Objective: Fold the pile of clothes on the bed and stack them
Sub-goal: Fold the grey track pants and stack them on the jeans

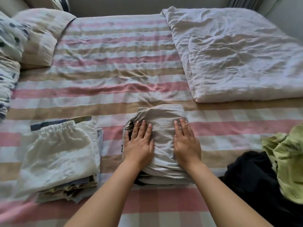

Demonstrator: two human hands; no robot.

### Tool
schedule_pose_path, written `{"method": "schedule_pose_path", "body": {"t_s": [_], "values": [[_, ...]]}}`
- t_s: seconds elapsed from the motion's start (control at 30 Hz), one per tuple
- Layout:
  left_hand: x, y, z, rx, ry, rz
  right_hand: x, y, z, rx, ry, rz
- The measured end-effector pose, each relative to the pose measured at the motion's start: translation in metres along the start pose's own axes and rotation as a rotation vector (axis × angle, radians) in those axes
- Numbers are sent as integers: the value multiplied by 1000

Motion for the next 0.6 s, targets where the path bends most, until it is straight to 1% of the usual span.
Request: {"method": "schedule_pose_path", "body": {"t_s": [0.1, 0.17, 0.23, 0.3, 0.33, 0.4, 0.47, 0.53, 0.6], "values": [[14, 9, 0, -21, 52, -129, 8, 8, 4, 3, 32, -31], [9, 11, 4, -33, 46, -158, 8, 13, 4, 3, 64, -52], [-8, 7, 14, -43, -27, -82, 2, 10, 8, 21, 139, -57], [-30, -7, 34, -9, -135, 57, -13, -3, 17, 43, 221, -10], [-40, -18, 50, 39, -184, 112, -22, -13, 25, 58, 248, 29], [-52, -44, 93, 171, -241, 167, -36, -41, 50, 101, 258, 76], [-54, -69, 135, 300, -252, 200, -41, -68, 76, 132, 231, 65], [-47, -89, 178, 413, -303, 184, -51, -96, 106, 168, 220, 60], [-33, -105, 218, 493, -360, 104, -66, -123, 137, 213, 237, 103]]}}
Point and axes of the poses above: each hand's wrist, its own y-axis towards the middle knuckle, its own x-axis out of the palm, z = x × y, the point moved 8 cm from there along y, towards the middle knuckle, and after that the axes turned 3 degrees about -x, right-handed, at the moved point
